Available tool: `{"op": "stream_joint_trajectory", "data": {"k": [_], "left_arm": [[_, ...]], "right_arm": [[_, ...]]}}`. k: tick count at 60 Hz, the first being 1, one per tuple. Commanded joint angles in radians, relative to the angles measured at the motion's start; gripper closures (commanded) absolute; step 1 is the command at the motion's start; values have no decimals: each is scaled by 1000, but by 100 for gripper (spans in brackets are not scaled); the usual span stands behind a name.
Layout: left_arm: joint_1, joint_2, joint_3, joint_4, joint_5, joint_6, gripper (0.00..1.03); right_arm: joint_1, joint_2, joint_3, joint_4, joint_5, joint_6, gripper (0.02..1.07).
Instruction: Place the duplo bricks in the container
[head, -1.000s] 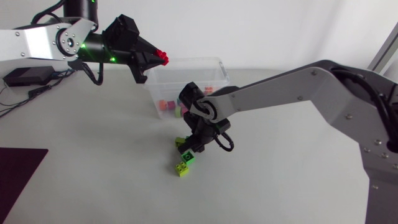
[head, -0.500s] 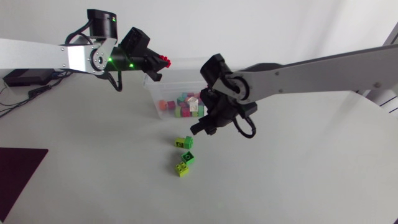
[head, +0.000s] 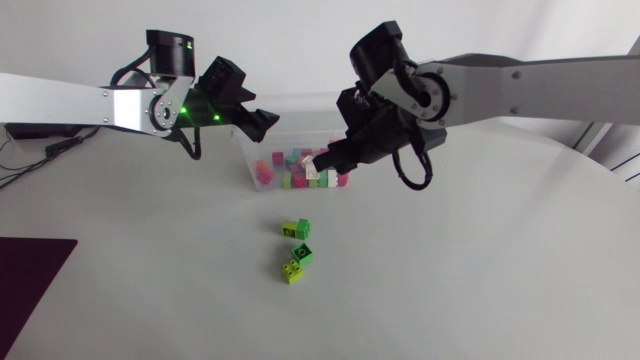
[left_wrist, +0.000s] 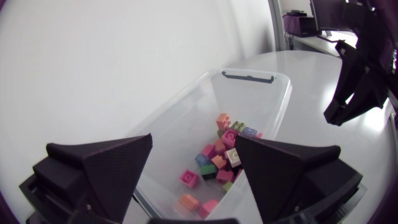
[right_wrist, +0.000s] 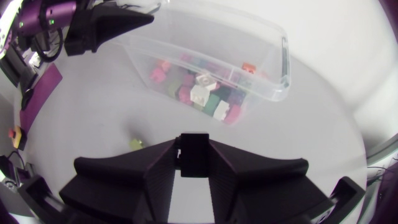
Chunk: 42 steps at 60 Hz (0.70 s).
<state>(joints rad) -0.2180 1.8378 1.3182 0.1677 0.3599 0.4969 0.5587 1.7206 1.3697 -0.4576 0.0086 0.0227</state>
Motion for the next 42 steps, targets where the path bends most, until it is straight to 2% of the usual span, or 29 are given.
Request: {"op": "stream_joint_trajectory", "data": {"k": [1,19,25,31,42], "left_arm": [[19,-75,-66,29,-4,-11,5],[23,-207,-232,41,4,45,5],[9,-238,-281,27,30,85,5],[-17,-275,-349,-33,68,178,5],[-60,-250,-433,-157,108,424,6]], "right_arm": [[-8,-18,45,22,-1,6,80],[-16,14,134,57,-13,8,80],[-22,25,157,73,-13,6,80],[-29,45,197,88,-12,10,80],[-31,99,235,188,13,28,80]]}}
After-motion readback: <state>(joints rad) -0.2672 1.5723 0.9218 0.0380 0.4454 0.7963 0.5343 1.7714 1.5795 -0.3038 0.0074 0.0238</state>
